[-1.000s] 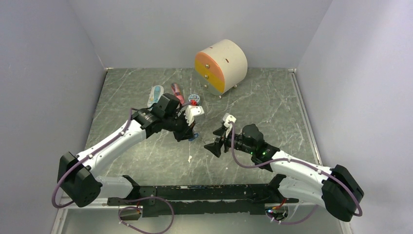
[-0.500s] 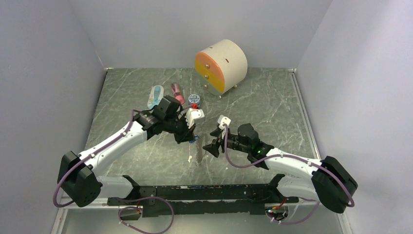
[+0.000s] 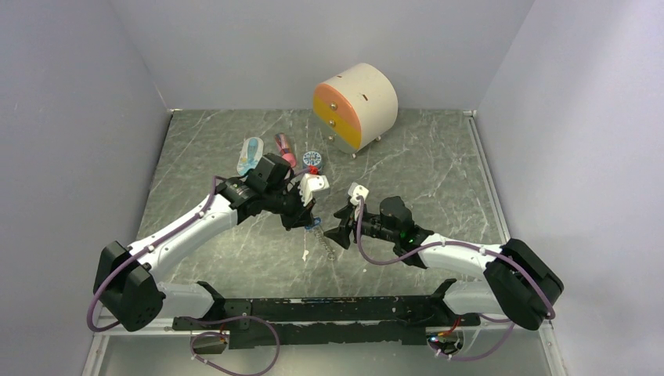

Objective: Remove the keys from the keyring

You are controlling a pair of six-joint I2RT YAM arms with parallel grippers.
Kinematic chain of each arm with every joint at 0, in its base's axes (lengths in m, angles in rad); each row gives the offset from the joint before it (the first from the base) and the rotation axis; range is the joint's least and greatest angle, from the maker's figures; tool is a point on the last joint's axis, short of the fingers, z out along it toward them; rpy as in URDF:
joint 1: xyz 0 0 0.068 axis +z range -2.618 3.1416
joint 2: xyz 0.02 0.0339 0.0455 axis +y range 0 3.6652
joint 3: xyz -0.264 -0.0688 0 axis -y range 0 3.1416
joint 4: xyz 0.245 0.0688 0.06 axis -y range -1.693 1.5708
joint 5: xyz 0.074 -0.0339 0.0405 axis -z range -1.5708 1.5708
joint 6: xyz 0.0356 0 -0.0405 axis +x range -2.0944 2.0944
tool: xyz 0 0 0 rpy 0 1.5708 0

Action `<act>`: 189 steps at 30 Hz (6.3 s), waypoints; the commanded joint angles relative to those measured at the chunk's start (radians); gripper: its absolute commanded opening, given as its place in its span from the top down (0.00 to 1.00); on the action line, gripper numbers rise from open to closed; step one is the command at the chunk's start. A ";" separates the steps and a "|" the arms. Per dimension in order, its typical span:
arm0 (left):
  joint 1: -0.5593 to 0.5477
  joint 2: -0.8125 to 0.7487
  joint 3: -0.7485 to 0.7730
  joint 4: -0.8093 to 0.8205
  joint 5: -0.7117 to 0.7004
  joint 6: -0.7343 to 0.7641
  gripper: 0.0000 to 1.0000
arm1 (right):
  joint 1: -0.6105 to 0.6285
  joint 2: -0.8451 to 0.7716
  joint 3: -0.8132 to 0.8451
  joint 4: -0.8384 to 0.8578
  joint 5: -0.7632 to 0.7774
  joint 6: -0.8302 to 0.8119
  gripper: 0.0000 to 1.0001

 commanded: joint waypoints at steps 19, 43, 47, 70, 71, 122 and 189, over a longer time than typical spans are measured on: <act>0.001 -0.010 0.008 -0.010 0.080 0.059 0.97 | -0.043 0.091 0.097 0.173 -0.362 -0.067 0.42; 0.001 -0.083 -0.011 -0.036 0.015 0.084 0.97 | -0.044 0.127 0.143 0.071 -0.477 -0.139 0.56; 0.002 -0.087 -0.014 -0.032 0.006 0.082 0.97 | -0.044 0.131 0.146 0.063 -0.490 -0.135 0.58; 0.001 -0.087 -0.014 -0.032 0.012 0.086 0.97 | -0.043 0.131 0.129 0.105 -0.483 -0.101 0.89; 0.001 -0.086 -0.014 -0.032 0.012 0.085 0.97 | -0.042 0.132 0.128 0.107 -0.479 -0.099 0.89; 0.002 -0.119 -0.019 -0.042 0.012 0.100 0.97 | -0.064 0.126 0.219 -0.055 -0.561 -0.196 1.00; -0.020 0.037 0.017 -0.022 0.075 0.035 0.97 | -0.121 0.046 -0.006 0.588 -0.343 0.254 1.00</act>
